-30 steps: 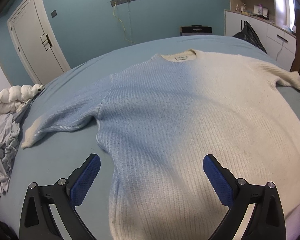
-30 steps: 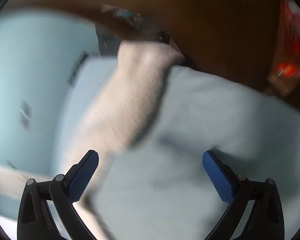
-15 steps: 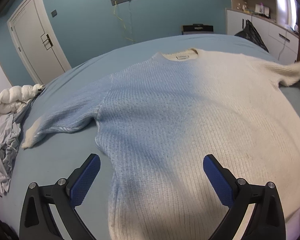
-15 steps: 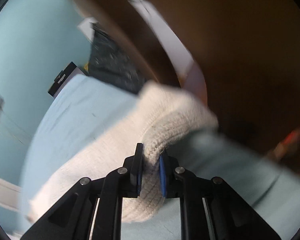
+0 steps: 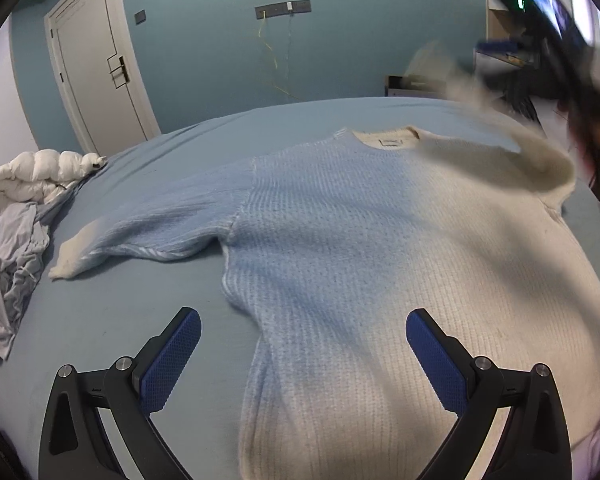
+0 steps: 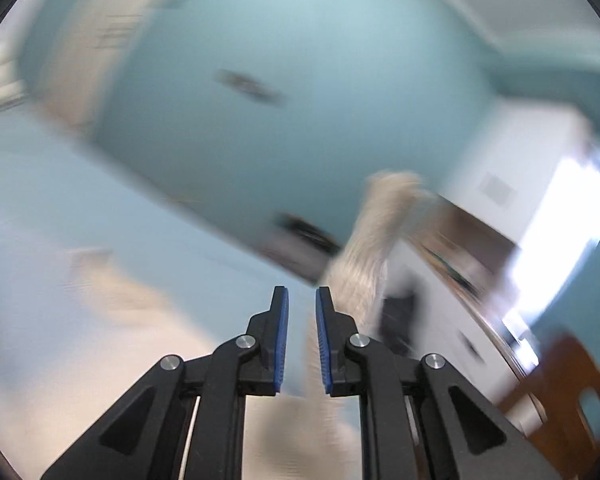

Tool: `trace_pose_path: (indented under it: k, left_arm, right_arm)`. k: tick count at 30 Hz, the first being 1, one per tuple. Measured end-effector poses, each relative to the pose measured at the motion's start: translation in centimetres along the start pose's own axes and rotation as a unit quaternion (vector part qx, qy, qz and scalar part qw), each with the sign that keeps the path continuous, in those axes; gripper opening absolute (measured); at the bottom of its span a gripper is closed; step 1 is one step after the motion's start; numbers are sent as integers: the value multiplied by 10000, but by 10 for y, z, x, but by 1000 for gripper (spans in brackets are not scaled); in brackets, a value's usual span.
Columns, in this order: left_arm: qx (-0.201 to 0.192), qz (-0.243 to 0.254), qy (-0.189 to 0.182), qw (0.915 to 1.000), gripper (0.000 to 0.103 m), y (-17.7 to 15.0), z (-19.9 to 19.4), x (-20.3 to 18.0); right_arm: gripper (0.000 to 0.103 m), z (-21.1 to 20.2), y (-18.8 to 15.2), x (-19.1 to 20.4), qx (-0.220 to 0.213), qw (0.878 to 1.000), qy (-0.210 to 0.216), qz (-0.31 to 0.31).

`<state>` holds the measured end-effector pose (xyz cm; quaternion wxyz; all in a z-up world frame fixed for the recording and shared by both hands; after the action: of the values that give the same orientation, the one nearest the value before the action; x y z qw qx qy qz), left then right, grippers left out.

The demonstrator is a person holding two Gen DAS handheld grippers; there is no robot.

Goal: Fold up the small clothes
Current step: 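Lift the white sleeve and lay it across the sweater body, open right tool, then grasp the white side edge of the sweater body with the right tool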

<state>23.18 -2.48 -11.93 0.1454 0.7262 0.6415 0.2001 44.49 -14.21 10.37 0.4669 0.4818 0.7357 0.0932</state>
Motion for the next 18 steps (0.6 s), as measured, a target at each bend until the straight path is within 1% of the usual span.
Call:
trace_pose_path:
  k: [1, 2, 3, 4, 5, 6, 7, 8, 9, 10, 11, 12, 13, 14, 15, 17, 18]
  left_arm:
    - [-35, -4, 11, 10000, 103, 1, -2, 1]
    - [-67, -10, 15, 10000, 103, 1, -4, 2]
    - [-109, -22, 1, 9999, 103, 2, -7, 2]
    - [-129, -30, -38, 9999, 103, 2, -9, 2]
    - [-143, -33, -84, 9999, 103, 3, -11, 1]
    - [-157, -37, -111, 9998, 103, 3, -13, 1]
    - [-175, -42, -133, 9998, 103, 4, -14, 0]
    - [-192, -43, -159, 9997, 103, 5, -16, -1]
    - [-207, -43, -188, 9996, 103, 6, -17, -2]
    - [-216, -44, -204, 9996, 103, 6, -18, -2]
    - [-212, -38, -211, 9995, 103, 6, -18, -2]
    - [-206, -29, -219, 9995, 103, 6, -17, -3]
    - [-188, -19, -220, 9996, 103, 5, -16, -4]
    - [-179, -18, -216, 9996, 103, 4, -17, -4]
    - [-165, -18, -212, 9996, 103, 4, -16, -5]
    - [-145, -16, -181, 9997, 103, 4, -13, -4]
    - [-142, -20, -167, 9998, 103, 4, -13, -4]
  right_arm:
    - [62, -15, -3, 45, -27, 9984, 448, -353]
    - [78, -25, -10, 69, -50, 9965, 660, -507]
    - [93, -34, -21, 88, -120, 9956, 758, -546]
    - [97, -34, -33, 97, -84, 9955, 770, -547]
    - [97, -35, -53, 104, 81, 9950, 810, -583]
    - [97, -12, -72, 96, 349, 9941, 860, -566]
    - [97, 12, -94, 83, 724, 9925, 877, -441]
    - [97, 41, -113, 62, 1064, 9900, 880, -274]
    - [97, 61, -146, 39, 1588, 9836, 858, -2]
    - [97, 64, -164, 26, 1874, 9787, 828, 156]
    - [97, 77, -189, 5, 2246, 9708, 746, 392]
    - [97, 93, -220, -26, 2665, 9595, 547, 738]
    - [97, 103, -239, -45, 2952, 9489, 441, 1021]
    - [97, 116, -264, -64, 3304, 9317, 494, 1425]
    - [97, 128, -287, -76, 3551, 9124, 778, 1881]
    - [95, 141, -308, -93, 3728, 8814, 1259, 2613]
    - [84, 145, -314, -101, 3711, 8682, 1403, 2980]
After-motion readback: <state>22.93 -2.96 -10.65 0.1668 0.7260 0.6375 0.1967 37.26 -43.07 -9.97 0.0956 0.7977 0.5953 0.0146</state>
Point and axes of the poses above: each gripper's, at about its wrist camera, not at the fingertips, and z roughly the way its jaws point, x to its left, y to its top, the point moved 9 cm from there along z, roughly the way its jaws point, and after that the axes turned 15 degrees about x, right-handed, at the moved point
